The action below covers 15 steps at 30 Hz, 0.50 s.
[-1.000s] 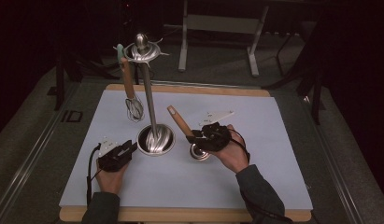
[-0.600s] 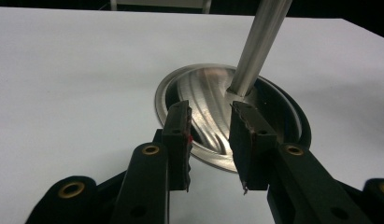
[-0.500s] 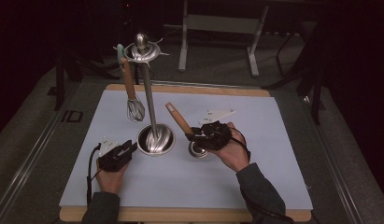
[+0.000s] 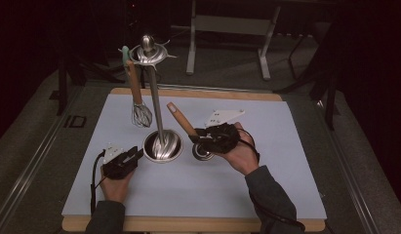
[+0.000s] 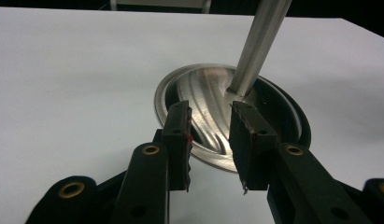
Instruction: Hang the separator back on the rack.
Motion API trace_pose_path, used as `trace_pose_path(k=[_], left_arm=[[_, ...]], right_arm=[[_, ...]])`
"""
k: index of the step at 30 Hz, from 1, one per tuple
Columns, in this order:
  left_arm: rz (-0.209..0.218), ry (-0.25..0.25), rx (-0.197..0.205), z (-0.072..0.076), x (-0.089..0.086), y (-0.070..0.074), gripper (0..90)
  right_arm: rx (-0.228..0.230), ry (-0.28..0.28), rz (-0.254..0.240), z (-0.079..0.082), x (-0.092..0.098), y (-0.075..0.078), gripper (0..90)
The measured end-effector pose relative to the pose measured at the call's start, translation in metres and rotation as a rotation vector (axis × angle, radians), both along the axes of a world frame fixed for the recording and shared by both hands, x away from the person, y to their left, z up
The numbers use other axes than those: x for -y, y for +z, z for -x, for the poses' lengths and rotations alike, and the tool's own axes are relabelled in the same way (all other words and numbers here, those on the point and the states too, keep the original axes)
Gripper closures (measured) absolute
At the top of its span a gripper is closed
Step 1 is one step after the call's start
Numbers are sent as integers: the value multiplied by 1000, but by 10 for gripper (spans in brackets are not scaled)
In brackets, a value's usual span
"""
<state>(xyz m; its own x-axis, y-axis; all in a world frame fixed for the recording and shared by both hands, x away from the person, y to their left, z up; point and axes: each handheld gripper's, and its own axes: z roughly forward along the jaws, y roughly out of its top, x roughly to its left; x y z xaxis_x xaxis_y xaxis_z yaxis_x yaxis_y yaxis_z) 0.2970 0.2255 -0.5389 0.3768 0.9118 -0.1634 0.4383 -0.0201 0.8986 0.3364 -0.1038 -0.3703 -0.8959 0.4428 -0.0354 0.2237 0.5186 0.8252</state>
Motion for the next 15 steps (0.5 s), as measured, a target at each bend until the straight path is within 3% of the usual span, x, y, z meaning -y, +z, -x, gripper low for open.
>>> trace_pose_path(k=[15], left_arm=[[-2,-1,-1,0,0,0,688]], right_arm=[[31,84,-51,-3,-2,12,709]])
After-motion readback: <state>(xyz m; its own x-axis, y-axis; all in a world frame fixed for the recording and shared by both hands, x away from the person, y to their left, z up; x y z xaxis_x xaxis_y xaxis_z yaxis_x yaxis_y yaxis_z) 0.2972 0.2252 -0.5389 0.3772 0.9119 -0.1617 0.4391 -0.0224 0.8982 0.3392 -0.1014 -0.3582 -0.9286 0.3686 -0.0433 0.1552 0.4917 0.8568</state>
